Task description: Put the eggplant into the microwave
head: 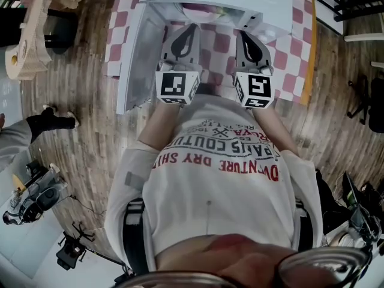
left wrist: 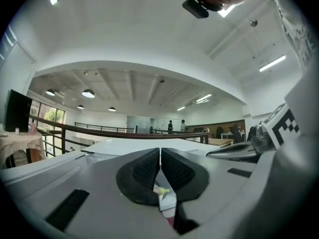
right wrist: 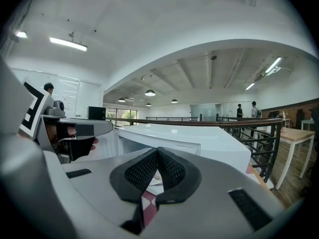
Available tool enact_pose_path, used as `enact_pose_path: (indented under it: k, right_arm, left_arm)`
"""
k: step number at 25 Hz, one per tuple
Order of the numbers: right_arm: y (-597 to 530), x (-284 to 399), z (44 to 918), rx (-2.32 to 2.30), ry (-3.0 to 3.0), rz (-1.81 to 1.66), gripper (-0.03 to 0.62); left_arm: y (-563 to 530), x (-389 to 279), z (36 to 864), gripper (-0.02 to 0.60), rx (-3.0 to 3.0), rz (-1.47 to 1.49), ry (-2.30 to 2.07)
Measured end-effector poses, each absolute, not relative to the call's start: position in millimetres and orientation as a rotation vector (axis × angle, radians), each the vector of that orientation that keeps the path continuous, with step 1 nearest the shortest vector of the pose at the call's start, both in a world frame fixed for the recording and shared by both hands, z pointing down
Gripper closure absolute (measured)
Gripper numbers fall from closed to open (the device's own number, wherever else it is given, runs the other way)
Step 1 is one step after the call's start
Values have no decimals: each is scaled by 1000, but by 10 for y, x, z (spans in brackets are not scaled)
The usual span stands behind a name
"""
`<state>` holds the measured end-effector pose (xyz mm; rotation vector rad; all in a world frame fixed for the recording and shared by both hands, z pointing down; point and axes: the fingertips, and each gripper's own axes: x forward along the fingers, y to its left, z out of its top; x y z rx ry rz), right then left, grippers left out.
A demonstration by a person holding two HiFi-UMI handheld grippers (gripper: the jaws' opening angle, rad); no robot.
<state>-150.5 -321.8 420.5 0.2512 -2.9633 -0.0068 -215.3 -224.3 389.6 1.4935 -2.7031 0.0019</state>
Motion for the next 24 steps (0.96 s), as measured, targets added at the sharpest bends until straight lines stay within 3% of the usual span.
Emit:
enact_pose_path:
  k: [24]
  right_arm:
    - [-3153,-1591,4356,178,-2929,-20,572]
  left_arm:
    - [-2318,-2217,4143,554,1467,64,-2619]
